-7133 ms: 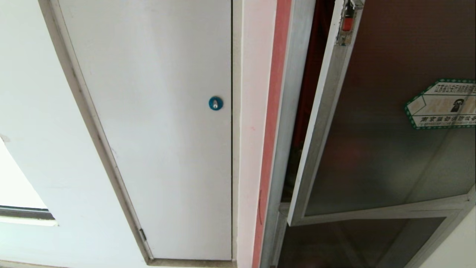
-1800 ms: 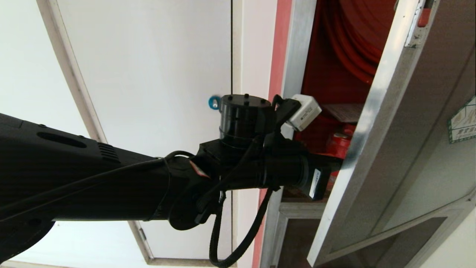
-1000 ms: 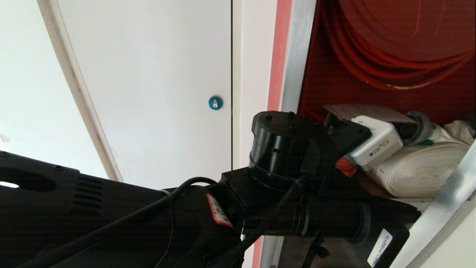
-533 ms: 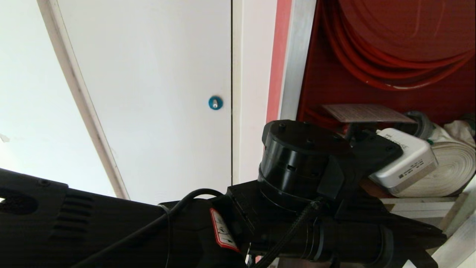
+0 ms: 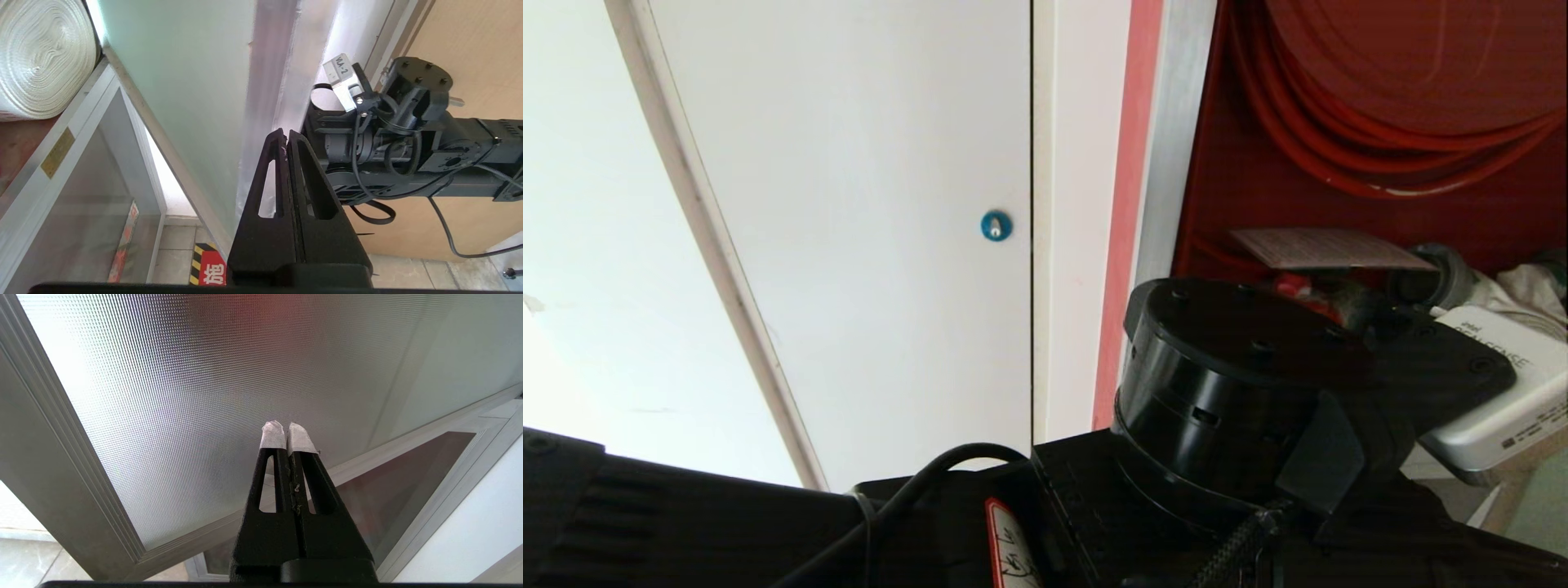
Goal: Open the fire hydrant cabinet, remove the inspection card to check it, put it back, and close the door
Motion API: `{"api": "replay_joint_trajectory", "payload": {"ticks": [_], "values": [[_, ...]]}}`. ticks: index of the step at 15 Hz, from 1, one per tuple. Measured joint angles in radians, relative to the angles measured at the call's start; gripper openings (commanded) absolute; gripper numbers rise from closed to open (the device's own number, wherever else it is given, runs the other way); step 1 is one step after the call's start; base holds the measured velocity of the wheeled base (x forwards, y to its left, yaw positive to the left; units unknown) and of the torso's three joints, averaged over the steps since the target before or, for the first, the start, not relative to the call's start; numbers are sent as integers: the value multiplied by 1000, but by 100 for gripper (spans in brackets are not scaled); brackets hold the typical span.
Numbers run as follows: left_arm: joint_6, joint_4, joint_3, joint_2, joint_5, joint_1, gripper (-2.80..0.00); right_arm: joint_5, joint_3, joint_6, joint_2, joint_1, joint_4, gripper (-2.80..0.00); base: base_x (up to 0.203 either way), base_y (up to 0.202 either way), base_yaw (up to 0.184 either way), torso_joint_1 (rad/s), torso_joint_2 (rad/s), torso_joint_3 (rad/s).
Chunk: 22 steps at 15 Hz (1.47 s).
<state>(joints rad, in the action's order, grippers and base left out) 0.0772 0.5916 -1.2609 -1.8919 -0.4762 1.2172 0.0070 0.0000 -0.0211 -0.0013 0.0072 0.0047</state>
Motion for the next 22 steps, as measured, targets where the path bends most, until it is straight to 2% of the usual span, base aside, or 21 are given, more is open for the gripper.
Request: {"api": "replay_joint_trajectory", "payload": {"ticks": [7,10,14,19,22], "values": [[1,0,0,-12,3,-3,-280,0,0,0,0,0,0,-280,0,0,0,0,0,0],[0,0,18,-28,1,-80,-280,0,0,0,0,0,0,-280,0,0,0,0,0,0],[-3,0,103,-17,-1,-285,-280,0,0,0,0,0,0,-280,0,0,0,0,0,0],[-49,8,412,143,-6,-596,-280,0,0,0,0,0,0,-280,0,0,0,0,0,0],[-78,83,615,279,-6,-808,-280,0,0,0,0,0,0,-280,0,0,0,0,0,0]]}}
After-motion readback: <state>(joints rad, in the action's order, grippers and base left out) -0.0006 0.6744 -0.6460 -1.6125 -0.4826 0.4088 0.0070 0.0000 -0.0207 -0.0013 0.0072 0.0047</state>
